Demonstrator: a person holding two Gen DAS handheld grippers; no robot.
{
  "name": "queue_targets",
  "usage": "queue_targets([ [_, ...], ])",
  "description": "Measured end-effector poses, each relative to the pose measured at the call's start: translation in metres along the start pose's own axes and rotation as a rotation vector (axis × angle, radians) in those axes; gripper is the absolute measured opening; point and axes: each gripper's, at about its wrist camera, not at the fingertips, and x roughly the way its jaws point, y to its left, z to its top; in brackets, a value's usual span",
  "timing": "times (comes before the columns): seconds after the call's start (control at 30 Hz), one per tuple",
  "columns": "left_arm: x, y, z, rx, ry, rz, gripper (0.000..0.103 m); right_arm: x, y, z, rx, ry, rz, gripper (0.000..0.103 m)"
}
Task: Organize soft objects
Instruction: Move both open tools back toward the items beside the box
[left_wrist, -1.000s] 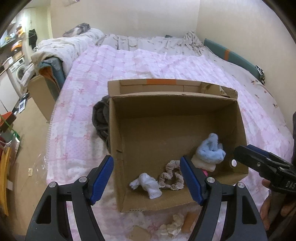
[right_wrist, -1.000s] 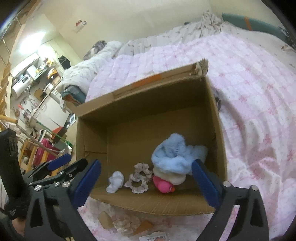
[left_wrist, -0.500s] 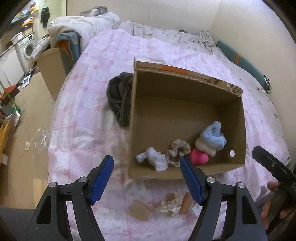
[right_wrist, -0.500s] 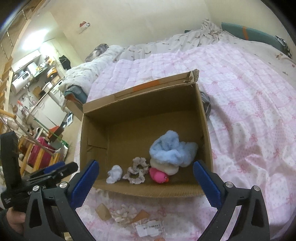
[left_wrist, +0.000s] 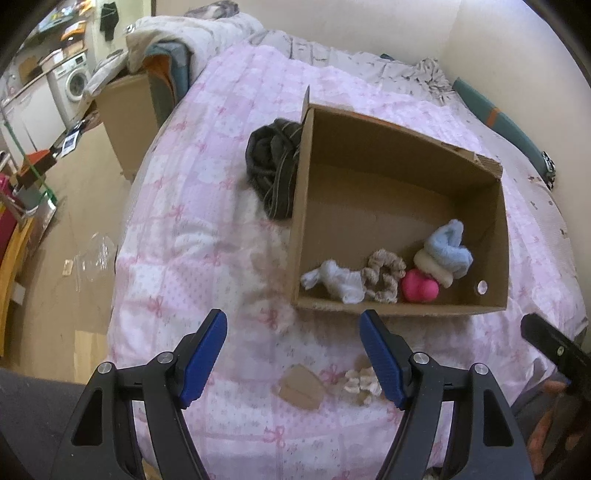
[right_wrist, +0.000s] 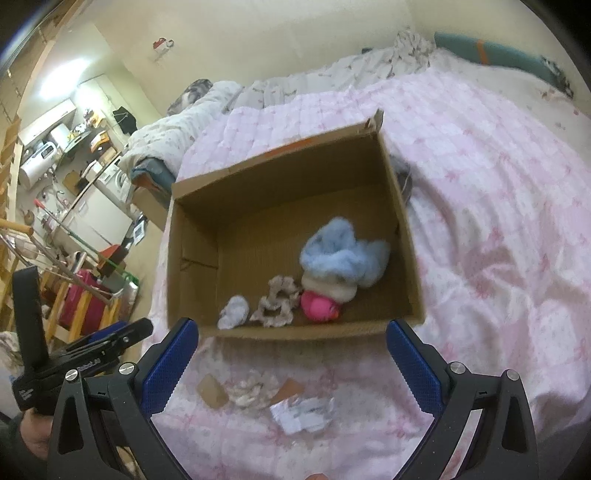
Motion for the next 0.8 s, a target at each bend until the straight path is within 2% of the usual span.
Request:
queue_targets([
  [0.13, 0.010, 0.006, -0.008, -0.047, 0.051, -0.033, 0.072, 0.012, 0.002, -0.009, 0.000, 0.077, 0.014, 0.103],
  [0.3, 0.036, 0.008, -0.019, -0.085, 0.164, -0.044, 0.072, 0.028, -0.008, -0.015, 0.059, 0.152, -0.018, 0.103],
  [0.43, 0.065, 0.005, -0.029, -0.120, 0.288, -0.094, 0.072, 0.034, -0.019, -0.016, 0.122, 0.166, -0.021, 0.103],
  [0.5, 0.078, 0.004, -0.034, -0.129, 0.324, -0.078, 0.071, 0.036, -0.025, -0.015, 0.147, 0.170, -0.022, 0.103],
  [0.6, 0.096, 0.003, -0.038, -0.129, 0.370, -0.061, 0.065, 0.039, -0.029, -0.014, 0.171, 0.173, -0.018, 0.103],
  [0.73, 0.115, -0.002, -0.049, -0.139, 0.469, -0.079, 0.062, 0.039, -0.030, -0.014, 0.182, 0.174, -0.016, 0.103],
  [0.8, 0.116, -0.007, -0.050, -0.107, 0.467, -0.066, 0.060, 0.041, -0.031, -0.013, 0.182, 0.178, -0.016, 0.103],
])
